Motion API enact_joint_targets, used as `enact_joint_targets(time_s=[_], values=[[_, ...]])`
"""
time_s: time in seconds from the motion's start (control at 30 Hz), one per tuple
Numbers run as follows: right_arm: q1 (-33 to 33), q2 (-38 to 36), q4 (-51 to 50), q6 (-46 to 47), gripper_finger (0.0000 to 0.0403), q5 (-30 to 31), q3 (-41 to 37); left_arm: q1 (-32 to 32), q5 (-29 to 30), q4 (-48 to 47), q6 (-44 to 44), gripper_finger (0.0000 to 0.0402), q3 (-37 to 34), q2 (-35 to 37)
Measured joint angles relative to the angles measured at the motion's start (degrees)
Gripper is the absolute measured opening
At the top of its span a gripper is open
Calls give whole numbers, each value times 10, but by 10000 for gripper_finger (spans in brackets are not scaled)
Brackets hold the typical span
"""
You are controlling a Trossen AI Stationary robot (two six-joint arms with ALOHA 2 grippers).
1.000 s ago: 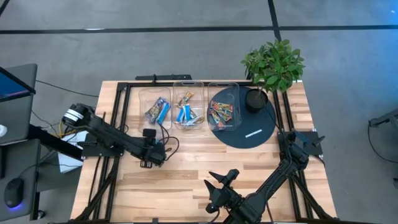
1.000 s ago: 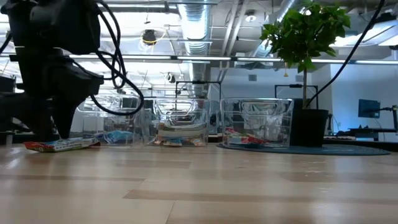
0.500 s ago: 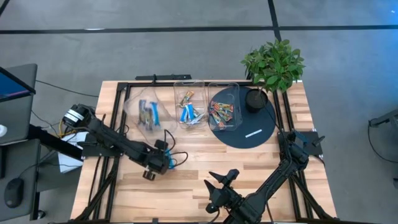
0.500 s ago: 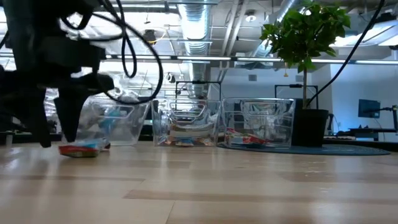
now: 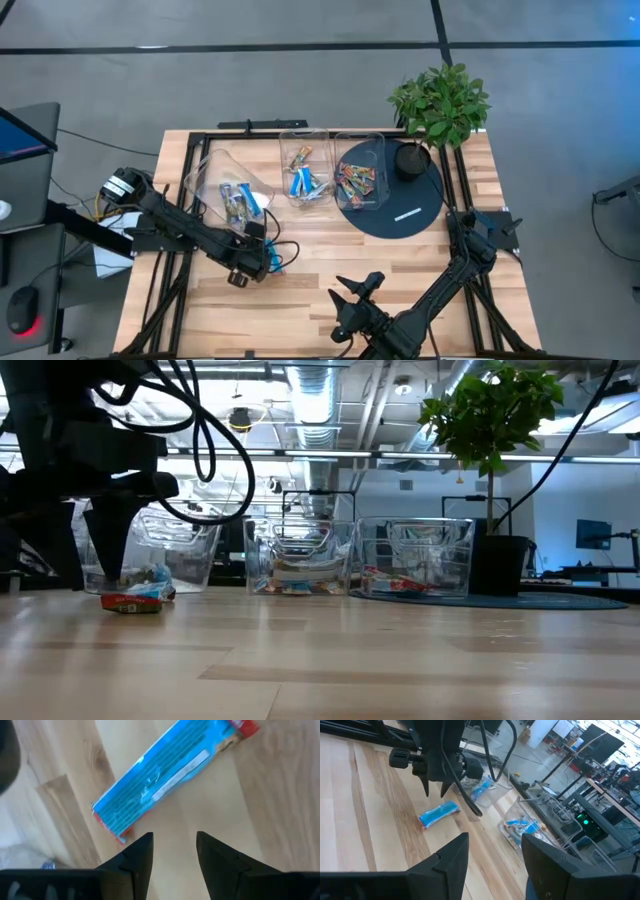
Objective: Pick and place Granola Bars by type
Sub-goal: Adjust the left transparent bin on the table
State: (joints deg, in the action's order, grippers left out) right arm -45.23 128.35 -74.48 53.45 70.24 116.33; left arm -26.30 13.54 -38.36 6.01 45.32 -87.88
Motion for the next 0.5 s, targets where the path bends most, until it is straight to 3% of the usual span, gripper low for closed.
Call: enact_joint_targets(time_s=[0.27, 0.5], values=[[0, 0, 0, 0, 177, 0, 0, 0, -4, -33, 33, 145, 0, 0], [0, 0, 0, 0, 177, 0, 0, -7, -24, -147, 121, 145, -1, 0]])
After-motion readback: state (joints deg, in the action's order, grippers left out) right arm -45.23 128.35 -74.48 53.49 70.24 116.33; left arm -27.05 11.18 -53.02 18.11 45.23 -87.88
